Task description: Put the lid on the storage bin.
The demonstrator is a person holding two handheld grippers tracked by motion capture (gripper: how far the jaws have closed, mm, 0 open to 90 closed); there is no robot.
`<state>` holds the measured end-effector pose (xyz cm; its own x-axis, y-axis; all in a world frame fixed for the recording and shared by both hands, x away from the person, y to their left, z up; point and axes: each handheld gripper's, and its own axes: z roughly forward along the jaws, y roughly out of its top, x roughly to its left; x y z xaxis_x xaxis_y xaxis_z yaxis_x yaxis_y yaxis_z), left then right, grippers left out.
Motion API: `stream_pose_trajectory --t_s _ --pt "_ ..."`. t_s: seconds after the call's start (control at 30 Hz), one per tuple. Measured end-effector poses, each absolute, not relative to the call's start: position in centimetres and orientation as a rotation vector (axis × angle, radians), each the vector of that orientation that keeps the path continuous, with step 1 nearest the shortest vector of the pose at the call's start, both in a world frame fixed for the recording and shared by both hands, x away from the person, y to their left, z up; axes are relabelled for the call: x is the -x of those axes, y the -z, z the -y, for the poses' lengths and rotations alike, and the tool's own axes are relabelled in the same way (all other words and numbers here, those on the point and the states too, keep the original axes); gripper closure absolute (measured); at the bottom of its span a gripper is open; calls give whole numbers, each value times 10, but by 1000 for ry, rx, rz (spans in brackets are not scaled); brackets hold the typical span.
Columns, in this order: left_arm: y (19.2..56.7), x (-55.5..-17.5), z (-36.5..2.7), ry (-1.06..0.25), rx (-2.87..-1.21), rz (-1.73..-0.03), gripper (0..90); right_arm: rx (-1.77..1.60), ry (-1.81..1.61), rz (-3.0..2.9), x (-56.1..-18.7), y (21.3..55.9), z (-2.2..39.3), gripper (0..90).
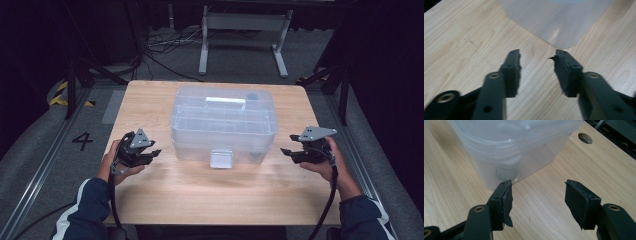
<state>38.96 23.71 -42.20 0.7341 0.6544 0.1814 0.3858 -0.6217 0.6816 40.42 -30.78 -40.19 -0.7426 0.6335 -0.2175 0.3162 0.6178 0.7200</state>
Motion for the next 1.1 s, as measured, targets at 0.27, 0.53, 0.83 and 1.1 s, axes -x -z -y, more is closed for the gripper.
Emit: stream_pose_trajectory --t_s 0.27,0.53,0.83,1.1 --pt "430 -382 -242 -557 -2333 -806 464 -732 -921 -2387 -393 412 313 370" --pt "440 -375 -246 -553 -2364 -832 359 -786 -891 -2364 -387 424 323 356" --pt "453 -366 -255 -531 -2348 -871 234 -840 -920 -2374 -378 441 338 319" --pt "466 -359 -264 -491 -2336 -909 171 -933 -912 -2353 -364 461 352 249"
